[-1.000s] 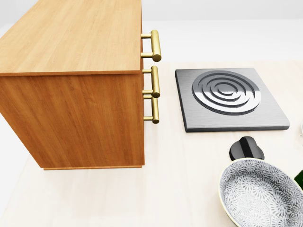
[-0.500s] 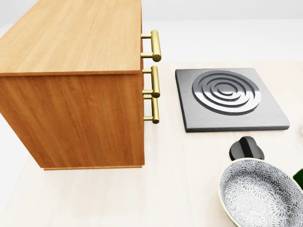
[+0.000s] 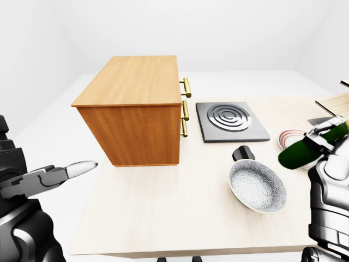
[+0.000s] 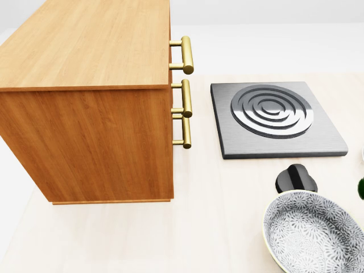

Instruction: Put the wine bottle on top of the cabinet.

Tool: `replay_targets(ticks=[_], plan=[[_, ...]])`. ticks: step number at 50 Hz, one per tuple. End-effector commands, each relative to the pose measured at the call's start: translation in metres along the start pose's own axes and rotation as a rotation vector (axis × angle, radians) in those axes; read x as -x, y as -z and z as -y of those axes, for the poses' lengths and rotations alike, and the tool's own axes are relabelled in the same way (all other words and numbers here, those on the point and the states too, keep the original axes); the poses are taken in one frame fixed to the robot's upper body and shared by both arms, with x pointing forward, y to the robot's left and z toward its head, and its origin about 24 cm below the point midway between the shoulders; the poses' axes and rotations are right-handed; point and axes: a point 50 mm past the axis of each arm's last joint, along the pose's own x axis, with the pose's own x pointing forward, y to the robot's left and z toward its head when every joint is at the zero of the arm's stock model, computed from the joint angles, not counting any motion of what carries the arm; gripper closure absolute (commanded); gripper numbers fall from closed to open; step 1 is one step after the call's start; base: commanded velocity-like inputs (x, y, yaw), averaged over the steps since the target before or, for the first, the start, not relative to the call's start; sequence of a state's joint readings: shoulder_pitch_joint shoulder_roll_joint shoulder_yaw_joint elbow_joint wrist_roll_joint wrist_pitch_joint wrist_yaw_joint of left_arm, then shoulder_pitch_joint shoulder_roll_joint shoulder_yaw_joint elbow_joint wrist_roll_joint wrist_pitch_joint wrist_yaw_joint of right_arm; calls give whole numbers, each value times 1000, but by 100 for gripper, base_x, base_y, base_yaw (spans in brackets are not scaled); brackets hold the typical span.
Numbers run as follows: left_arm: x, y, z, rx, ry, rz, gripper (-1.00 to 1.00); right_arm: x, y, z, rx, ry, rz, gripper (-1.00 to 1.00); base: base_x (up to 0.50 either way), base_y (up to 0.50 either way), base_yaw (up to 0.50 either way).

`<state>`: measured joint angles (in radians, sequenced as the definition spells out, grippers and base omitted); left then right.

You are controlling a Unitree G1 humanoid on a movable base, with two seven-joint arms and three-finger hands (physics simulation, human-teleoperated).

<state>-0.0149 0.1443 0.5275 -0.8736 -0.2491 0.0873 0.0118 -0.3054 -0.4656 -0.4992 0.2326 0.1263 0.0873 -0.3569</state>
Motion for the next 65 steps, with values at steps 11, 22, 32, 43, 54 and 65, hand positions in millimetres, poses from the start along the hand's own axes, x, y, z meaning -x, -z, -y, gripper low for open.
replay_targets(ticks=[11, 22, 32, 43, 54, 65], plan=[[0, 0, 0, 1, 1, -1, -100, 31, -186, -26, -38, -154, 780, 100, 0, 0, 0], [-1, -2, 0, 7, -2, 11, -100, 28, -246, -62, -129, -314, 893, 100, 0, 0, 0], [-1, -5, -2, 10, -10, 25, -100, 8, -290, -126, -56, -494, 810, 93, 0, 0, 0], [-2, -7, -3, 11, -10, 34, -100, -13, -325, -174, 0, -586, 551, 93, 0, 0, 0], [-2, -6, -4, 11, -13, 29, -100, 9, -354, -194, 2, -695, 529, 93, 0, 0, 0], [-3, -10, -2, 15, -10, 50, -100, 36, -369, -212, 39, -872, 564, 93, 0, 0, 0]])
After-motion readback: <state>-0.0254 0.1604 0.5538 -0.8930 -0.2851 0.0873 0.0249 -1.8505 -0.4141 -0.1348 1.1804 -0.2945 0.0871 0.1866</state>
